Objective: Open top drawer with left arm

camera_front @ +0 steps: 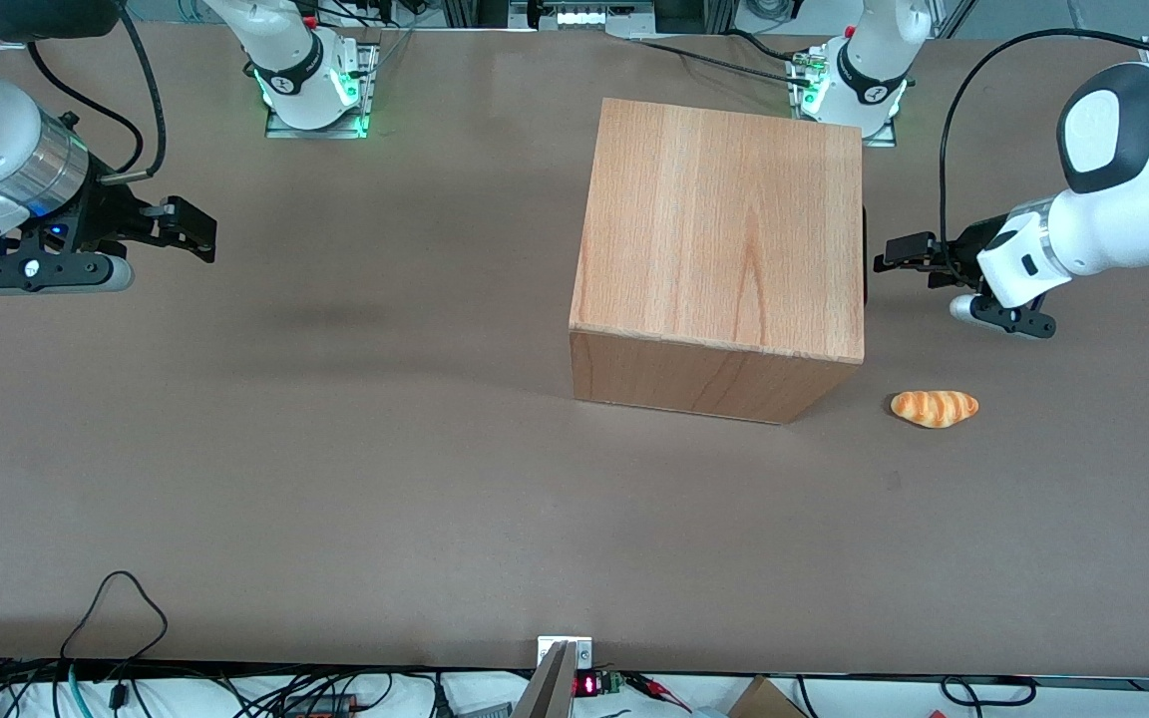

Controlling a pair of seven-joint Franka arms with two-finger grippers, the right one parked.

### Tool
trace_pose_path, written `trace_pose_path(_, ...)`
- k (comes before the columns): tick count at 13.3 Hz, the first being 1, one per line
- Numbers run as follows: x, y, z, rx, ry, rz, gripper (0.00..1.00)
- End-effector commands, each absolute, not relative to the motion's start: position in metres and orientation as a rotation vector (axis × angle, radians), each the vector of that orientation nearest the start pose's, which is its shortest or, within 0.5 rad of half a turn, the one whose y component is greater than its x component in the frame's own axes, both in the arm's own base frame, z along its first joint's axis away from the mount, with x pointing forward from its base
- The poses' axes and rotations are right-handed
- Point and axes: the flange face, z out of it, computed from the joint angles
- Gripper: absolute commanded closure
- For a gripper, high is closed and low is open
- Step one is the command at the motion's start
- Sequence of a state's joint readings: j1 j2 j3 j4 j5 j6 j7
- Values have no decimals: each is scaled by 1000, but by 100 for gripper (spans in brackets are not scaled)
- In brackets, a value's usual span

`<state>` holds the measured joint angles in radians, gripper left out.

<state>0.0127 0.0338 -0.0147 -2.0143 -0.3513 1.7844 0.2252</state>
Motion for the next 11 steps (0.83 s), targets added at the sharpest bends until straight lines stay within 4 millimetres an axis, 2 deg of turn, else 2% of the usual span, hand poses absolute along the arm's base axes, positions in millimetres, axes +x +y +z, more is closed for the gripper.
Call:
trace_pose_path(1, 529, -34, 414, -3506, 205, 375, 0)
trace_pose_path(4, 530, -41, 409, -3503, 224, 380, 0)
trace_pose_path(11, 529, -46, 398, -3498, 228, 402, 0)
